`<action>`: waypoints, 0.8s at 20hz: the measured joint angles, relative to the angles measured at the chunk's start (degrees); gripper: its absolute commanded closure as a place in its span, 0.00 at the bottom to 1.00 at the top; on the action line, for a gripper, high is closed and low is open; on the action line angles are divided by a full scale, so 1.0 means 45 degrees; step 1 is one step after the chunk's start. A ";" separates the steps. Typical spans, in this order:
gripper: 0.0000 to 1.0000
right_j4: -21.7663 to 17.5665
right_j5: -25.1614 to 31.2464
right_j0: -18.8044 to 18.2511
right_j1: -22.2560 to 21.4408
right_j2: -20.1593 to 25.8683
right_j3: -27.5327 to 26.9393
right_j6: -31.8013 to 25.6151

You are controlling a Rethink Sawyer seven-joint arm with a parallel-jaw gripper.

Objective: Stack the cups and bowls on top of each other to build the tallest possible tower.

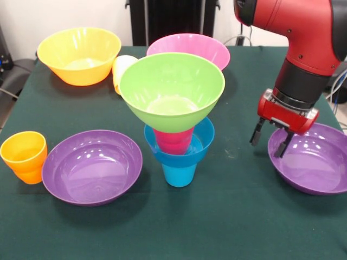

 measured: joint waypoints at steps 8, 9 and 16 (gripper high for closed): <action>0.00 0.0134 -0.0003 0.0066 0.0114 0.0035 -0.0026 0.0251; 0.00 0.0150 0.0000 0.0072 0.0120 0.0037 -0.0024 0.0272; 0.00 0.0215 -0.0003 0.0101 0.0160 0.0042 -0.0033 0.0304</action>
